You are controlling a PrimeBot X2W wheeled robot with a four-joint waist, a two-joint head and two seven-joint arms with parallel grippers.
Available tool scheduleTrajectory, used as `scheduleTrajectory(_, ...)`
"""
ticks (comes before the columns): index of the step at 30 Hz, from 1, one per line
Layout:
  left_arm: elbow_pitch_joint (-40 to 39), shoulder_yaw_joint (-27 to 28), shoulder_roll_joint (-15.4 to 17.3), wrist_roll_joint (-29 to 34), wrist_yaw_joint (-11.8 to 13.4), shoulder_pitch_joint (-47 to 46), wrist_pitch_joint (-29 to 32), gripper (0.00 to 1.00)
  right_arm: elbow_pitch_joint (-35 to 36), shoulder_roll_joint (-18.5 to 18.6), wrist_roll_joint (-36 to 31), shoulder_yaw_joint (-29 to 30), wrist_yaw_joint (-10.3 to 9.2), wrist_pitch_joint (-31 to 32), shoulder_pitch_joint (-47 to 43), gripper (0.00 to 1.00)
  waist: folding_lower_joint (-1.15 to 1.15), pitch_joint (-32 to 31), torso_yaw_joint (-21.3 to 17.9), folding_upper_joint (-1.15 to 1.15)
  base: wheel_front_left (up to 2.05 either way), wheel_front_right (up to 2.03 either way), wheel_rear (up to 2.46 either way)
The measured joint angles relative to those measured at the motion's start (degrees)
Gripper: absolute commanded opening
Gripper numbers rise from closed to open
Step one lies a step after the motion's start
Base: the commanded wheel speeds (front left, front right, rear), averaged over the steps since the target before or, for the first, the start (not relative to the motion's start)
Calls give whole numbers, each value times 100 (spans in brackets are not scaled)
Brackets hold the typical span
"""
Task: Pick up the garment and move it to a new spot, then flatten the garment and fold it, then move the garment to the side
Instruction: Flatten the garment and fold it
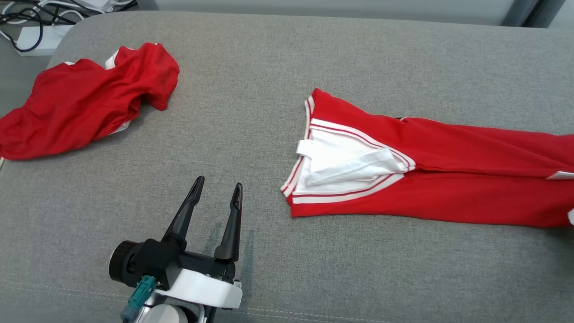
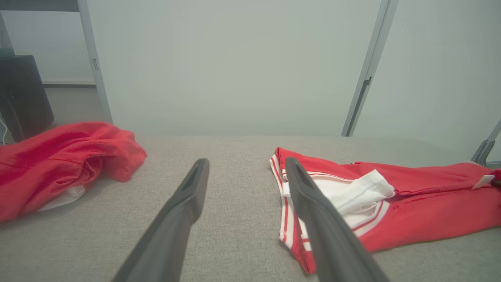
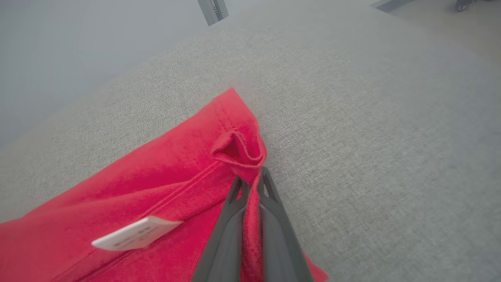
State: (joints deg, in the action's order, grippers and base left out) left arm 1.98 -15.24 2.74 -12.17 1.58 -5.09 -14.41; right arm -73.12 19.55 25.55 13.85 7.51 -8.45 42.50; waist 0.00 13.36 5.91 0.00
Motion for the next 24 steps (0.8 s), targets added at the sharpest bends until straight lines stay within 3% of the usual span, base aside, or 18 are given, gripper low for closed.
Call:
scheduleTrajectory(8,-1,33,-1,-4,0,9,0,100,224,337,220,-131,-1,-36,-109,0,0,-150,-53,0,0,0,0)
scheduleTrajectory(15,44,-65,0,-59,29,92,0,100,1101,100,770,-411,-4,160,-503,0,0,-399,-46,0,0,0,0)
scheduleTrajectory(24,78,-124,3,-154,80,326,0,100,2934,-292,1385,-777,-11,521,-1334,0,0,-816,61,0,0,0,0)
